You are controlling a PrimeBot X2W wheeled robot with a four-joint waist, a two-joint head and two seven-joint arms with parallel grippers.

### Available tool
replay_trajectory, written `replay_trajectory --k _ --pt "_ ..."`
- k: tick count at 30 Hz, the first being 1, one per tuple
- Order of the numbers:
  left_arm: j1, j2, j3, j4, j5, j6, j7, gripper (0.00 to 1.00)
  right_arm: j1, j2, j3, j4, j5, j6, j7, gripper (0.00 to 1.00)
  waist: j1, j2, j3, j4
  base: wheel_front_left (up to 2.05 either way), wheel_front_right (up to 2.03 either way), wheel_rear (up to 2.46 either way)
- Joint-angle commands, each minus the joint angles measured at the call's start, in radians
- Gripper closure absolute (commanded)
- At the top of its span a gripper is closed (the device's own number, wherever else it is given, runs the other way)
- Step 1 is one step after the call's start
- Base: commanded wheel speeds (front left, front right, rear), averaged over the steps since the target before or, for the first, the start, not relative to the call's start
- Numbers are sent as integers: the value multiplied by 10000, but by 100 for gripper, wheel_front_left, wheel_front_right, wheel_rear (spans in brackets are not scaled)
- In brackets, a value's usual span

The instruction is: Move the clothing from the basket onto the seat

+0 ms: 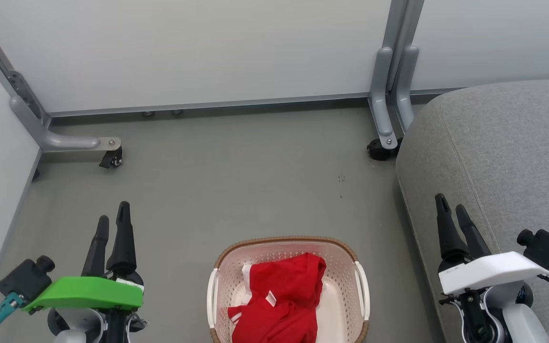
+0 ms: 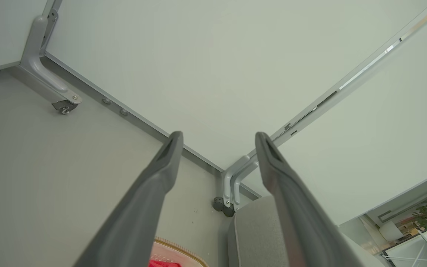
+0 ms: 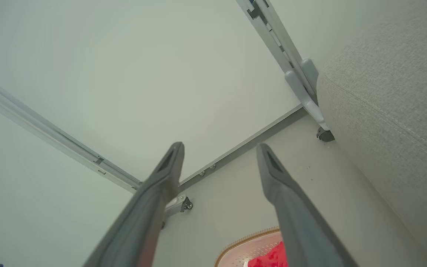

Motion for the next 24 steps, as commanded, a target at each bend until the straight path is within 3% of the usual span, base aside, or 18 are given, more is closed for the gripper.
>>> replay_trajectory --k 1,24 --pt "-48 144 -22 -82 384 -40 -105 0 -5 -59 46 -160 -394 6 -111 0 0 0 -4 -3 0 0 0" --pt "19 199 -192 557 3062 -47 -744 0 139 -15 371 36 -3330 6 -740 0 0 0 -48 -5 0 0 0"
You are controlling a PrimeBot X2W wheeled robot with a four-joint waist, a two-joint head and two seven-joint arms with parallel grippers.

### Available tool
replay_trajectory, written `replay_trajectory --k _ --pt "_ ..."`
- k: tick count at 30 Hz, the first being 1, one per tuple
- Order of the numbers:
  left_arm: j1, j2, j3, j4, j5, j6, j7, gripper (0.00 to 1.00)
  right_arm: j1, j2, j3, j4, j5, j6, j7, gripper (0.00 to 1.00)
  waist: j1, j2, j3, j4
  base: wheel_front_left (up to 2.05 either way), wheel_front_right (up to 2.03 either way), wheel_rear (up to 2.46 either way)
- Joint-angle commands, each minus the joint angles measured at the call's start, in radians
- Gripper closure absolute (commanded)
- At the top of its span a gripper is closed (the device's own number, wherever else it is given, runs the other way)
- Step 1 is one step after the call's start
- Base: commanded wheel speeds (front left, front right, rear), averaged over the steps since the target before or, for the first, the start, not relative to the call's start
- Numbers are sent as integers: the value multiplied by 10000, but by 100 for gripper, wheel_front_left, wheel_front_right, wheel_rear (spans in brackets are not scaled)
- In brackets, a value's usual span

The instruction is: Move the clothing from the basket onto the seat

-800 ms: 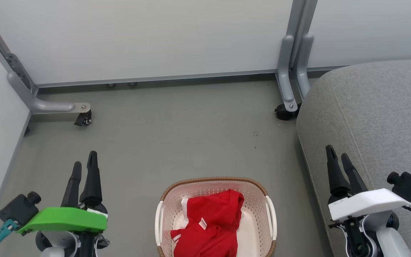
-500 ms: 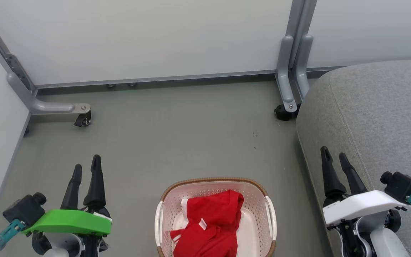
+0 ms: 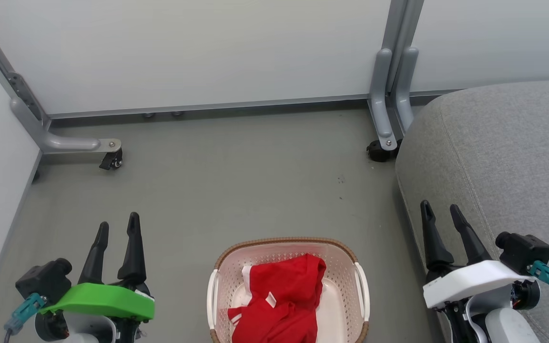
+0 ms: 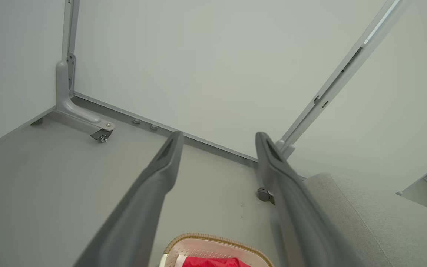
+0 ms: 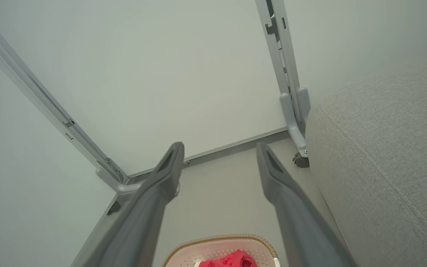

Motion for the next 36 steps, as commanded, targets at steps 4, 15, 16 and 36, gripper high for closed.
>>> replay_trajectory --k 4,15,16,36 --pt "-18 77 -28 -28 577 -38 -182 0 25 -31 23 -51 -590 5 -100 0 0 0 5 4 0 0 0" --pt "33 71 -122 104 1508 -42 -431 0 115 -33 112 -82 -1424 5 -167 0 0 0 34 -14 0 0 0" --pt "36 71 -131 118 1580 -42 -445 0 122 -34 118 -85 -1487 5 -171 0 0 0 37 -16 0 0 0" --pt "57 38 -238 343 3055 -45 -846 0 294 -45 139 -327 -2805 5 -233 0 -1 0 131 50 0 0 0"
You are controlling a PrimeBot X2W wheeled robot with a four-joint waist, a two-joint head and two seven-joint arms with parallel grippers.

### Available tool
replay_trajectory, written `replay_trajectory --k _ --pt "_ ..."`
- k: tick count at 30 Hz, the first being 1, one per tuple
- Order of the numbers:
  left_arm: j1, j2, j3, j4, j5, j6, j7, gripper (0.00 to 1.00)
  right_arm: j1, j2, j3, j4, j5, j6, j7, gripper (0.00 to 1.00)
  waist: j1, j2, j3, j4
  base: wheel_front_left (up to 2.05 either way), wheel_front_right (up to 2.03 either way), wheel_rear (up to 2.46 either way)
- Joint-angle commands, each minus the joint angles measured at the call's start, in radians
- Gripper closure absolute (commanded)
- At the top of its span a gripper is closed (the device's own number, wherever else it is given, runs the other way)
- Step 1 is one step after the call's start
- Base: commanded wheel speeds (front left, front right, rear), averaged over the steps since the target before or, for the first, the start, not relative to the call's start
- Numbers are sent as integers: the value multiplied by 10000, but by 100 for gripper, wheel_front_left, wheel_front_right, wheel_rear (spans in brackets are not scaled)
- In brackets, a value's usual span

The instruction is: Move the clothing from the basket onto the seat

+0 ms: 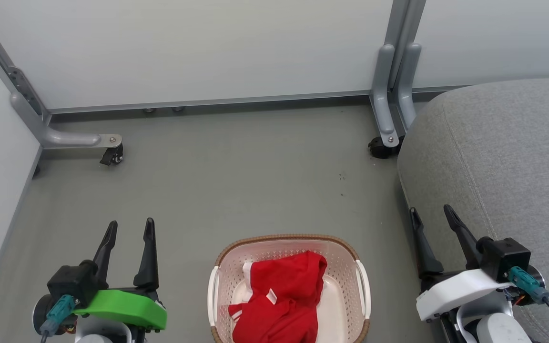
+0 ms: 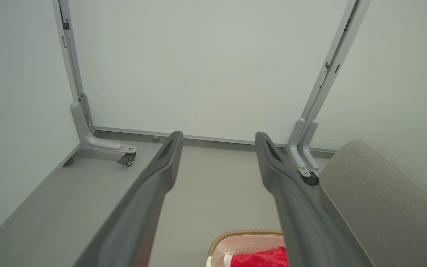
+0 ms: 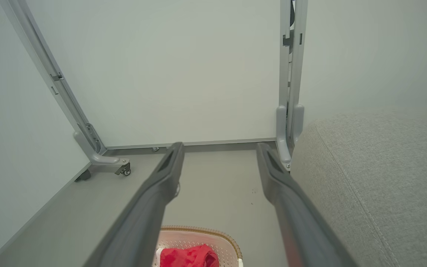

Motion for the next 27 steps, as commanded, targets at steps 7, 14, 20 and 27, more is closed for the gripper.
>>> replay_trajectory --k 7,14,20,27 --pt "44 49 -56 73 630 -35 -188 0 127 -43 8 -76 -448 4 -135 0 0 0 53 21 0 0 0" --pt "4 67 -73 168 1032 -36 -325 0 145 -46 36 -44 -786 4 -237 0 0 0 109 13 0 0 0" --pt "-28 50 -8 224 1031 -36 -309 0 125 -45 -15 -5 -677 4 -227 0 0 0 133 9 0 0 0" --pt "-62 64 38 264 1051 -36 -309 0 46 -45 -32 -7 -541 4 -256 0 0 0 197 -23 0 0 0"
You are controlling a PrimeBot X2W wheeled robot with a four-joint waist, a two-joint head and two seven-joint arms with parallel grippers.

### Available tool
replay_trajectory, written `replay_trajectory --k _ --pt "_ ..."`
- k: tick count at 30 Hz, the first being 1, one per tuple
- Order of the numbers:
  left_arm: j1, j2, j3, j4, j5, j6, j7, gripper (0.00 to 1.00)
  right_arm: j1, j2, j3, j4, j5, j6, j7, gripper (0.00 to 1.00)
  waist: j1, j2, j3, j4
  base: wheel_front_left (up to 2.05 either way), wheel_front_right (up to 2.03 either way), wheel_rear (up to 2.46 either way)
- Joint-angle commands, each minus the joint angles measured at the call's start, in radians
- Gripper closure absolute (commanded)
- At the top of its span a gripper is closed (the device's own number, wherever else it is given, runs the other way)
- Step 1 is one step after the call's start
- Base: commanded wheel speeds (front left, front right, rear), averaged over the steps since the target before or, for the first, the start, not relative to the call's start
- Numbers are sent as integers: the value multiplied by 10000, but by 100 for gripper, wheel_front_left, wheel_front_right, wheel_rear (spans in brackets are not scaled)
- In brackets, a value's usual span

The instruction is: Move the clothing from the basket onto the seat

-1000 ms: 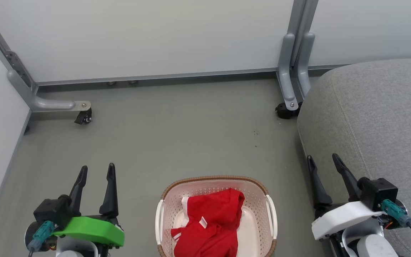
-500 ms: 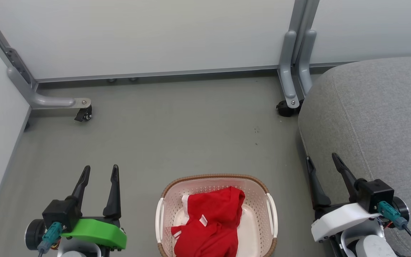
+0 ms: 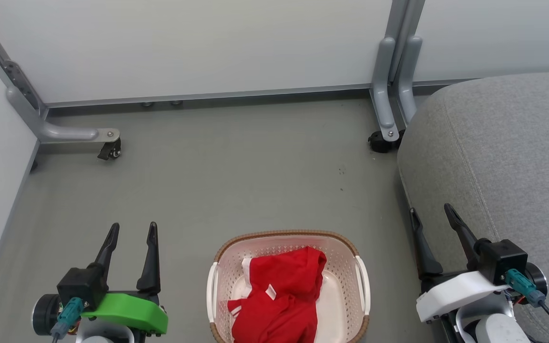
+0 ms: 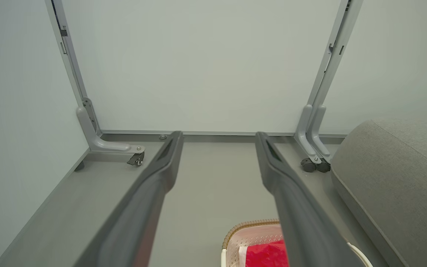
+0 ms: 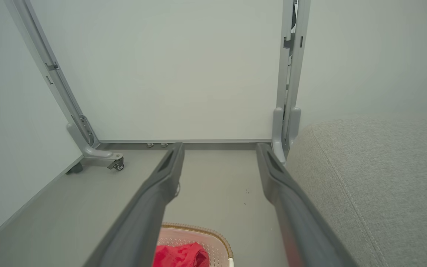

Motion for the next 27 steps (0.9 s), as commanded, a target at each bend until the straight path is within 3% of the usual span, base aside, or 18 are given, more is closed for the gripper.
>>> replay_trajectory --k 1,10,27 --pt "-73 73 11 4 79 -33 -37 0 1 -39 -18 -9 52 4 -42 0 0 0 27 -15 0 0 0" --pt "-596 155 -595 268 249 -31 -35 0 -431 -36 154 -112 256 2 -70 0 0 0 623 -364 0 0 0" --pt "-3307 104 -3891 2706 16 -31 -23 0 -2043 -36 476 -766 202 2 -210 0 0 0 3627 -1340 0 0 0"
